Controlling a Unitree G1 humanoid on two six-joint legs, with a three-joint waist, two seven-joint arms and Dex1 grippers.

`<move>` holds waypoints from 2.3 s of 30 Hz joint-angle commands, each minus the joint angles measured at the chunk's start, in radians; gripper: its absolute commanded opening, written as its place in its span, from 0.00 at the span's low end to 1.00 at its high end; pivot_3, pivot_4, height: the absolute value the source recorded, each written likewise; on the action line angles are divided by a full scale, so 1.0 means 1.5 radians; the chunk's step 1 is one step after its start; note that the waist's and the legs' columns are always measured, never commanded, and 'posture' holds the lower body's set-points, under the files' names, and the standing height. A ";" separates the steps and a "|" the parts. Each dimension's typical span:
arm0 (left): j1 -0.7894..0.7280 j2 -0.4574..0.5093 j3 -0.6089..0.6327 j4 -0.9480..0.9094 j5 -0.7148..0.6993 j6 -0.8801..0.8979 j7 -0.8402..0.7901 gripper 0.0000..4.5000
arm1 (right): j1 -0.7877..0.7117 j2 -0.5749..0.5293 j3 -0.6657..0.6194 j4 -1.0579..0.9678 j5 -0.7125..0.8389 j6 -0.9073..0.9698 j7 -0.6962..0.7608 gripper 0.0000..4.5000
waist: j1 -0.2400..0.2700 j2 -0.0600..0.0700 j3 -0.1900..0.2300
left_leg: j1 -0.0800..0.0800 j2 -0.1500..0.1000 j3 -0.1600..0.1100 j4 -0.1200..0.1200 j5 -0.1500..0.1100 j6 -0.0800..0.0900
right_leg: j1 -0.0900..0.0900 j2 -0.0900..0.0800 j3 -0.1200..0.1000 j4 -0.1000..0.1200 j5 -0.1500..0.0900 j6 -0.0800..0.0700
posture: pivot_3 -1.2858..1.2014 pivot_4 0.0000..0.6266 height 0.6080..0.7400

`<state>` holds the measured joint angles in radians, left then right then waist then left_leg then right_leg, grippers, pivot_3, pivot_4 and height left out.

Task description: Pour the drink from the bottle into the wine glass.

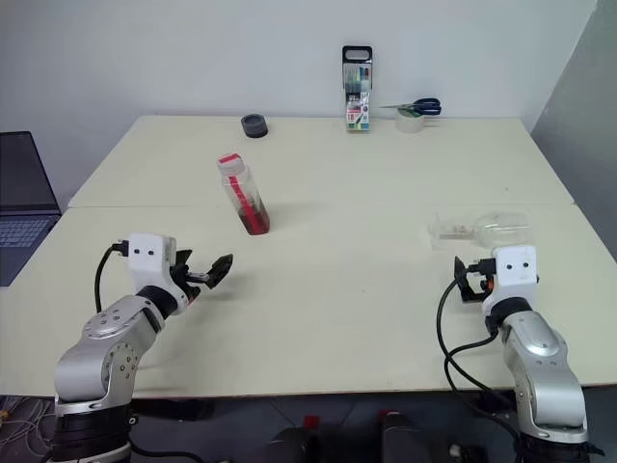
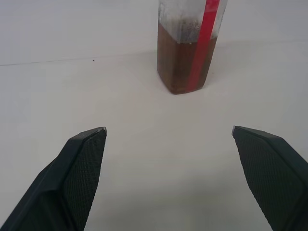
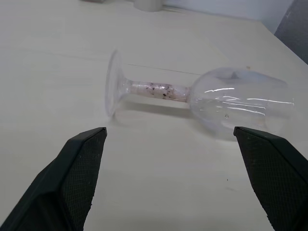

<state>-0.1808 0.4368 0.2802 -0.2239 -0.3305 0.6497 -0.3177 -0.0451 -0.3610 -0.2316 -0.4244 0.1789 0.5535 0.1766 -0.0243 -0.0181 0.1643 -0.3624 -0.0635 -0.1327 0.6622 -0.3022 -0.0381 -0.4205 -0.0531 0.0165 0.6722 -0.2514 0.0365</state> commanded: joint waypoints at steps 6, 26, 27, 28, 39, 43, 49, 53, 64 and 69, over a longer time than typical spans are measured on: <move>-0.003 0.009 0.001 -0.018 -0.002 -0.016 -0.010 0.99 | 0.005 -0.004 -0.015 -0.022 0.003 -0.012 0.002 1.00 | 0.000 0.000 0.000 | 0.000 0.000 0.000 0.000 0.000 0.000 | 0.000 0.000 0.000 0.000 0.000 0.000 | 0.52 0.24 1.00; -0.002 0.008 -0.003 -0.008 0.004 -0.030 -0.020 0.99 | -0.008 -0.007 -0.006 -0.019 0.001 -0.011 0.007 1.00 | 0.000 0.000 0.000 | 0.000 0.000 0.000 0.000 0.000 0.000 | 0.000 0.000 0.000 0.000 0.000 0.000 | 0.52 0.24 1.00; -0.002 0.008 -0.004 -0.007 0.004 -0.031 -0.020 0.99 | -0.006 -0.007 -0.007 -0.021 0.001 -0.010 0.008 1.00 | 0.000 0.000 0.000 | 0.000 0.000 0.000 0.000 0.000 0.000 | 0.000 0.000 0.000 0.000 0.000 0.000 | 0.52 0.24 1.00; -0.002 0.008 -0.004 -0.006 0.004 -0.032 -0.021 0.99 | -0.005 -0.007 -0.008 -0.023 0.001 -0.010 0.008 1.00 | 0.000 0.000 0.000 | 0.000 0.000 0.000 0.000 0.000 0.000 | 0.000 0.000 0.000 0.000 0.000 0.000 | 0.52 0.24 1.00; -0.024 0.004 -0.016 -0.005 0.006 -0.028 -0.011 0.99 | -0.014 -0.054 -0.026 -0.069 0.109 0.003 0.134 1.00 | 0.000 0.000 0.000 | 0.000 0.000 0.000 0.000 0.000 0.000 | 0.000 0.000 0.000 0.000 0.000 0.000 | 0.52 0.24 1.00; -0.052 -0.002 -0.027 0.009 0.007 -0.031 -0.005 0.99 | -0.069 -0.141 -0.036 -0.115 0.290 0.098 0.273 1.00 | -0.001 0.000 0.000 | 0.000 0.000 0.000 0.000 0.000 0.000 | 0.000 0.000 -0.001 0.000 0.000 0.000 | 0.52 0.24 1.00; -0.097 -0.013 -0.049 0.033 0.016 -0.041 0.002 0.99 | -0.131 -0.182 -0.015 -0.121 0.381 0.153 0.297 1.00 | 0.001 0.000 0.000 | -0.001 0.000 -0.001 0.000 -0.001 0.002 | 0.001 0.000 -0.001 -0.001 0.000 0.000 | 0.52 0.24 1.00; -0.121 -0.025 -0.059 0.047 0.023 -0.046 0.008 0.99 | -0.169 -0.172 -0.003 -0.114 0.377 0.145 0.272 1.00 | 0.002 0.000 0.000 | -0.001 0.000 0.000 0.000 -0.001 0.001 | 0.001 0.000 -0.001 -0.002 0.000 0.000 | 0.52 0.24 1.00; -0.183 -0.047 -0.072 0.113 0.046 -0.091 0.021 0.99 | -0.167 -0.156 0.009 -0.125 0.374 0.132 0.242 1.00 | 0.005 0.000 0.000 | -0.002 0.000 0.000 0.000 0.000 0.001 | 0.001 0.000 -0.001 -0.005 0.001 0.000 | 0.52 0.24 1.00; -0.206 -0.050 -0.077 0.141 0.053 -0.114 0.019 0.99 | -0.156 -0.159 0.003 -0.130 0.380 0.134 0.240 1.00 | 0.006 0.000 0.000 | -0.002 0.000 0.000 0.000 0.000 0.001 | 0.001 0.000 -0.001 -0.005 0.001 0.000 | 0.52 0.24 1.00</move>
<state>-0.4659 0.3609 0.1639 -0.0063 -0.2592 0.5116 -0.2932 -0.2820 -0.5925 -0.2075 -0.5838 0.7289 0.7710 0.5400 -0.0156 -0.0187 0.1646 -0.3651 -0.0633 -0.1333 0.6623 -0.3028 -0.0371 -0.4197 -0.0533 0.0148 0.6648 -0.2501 0.0364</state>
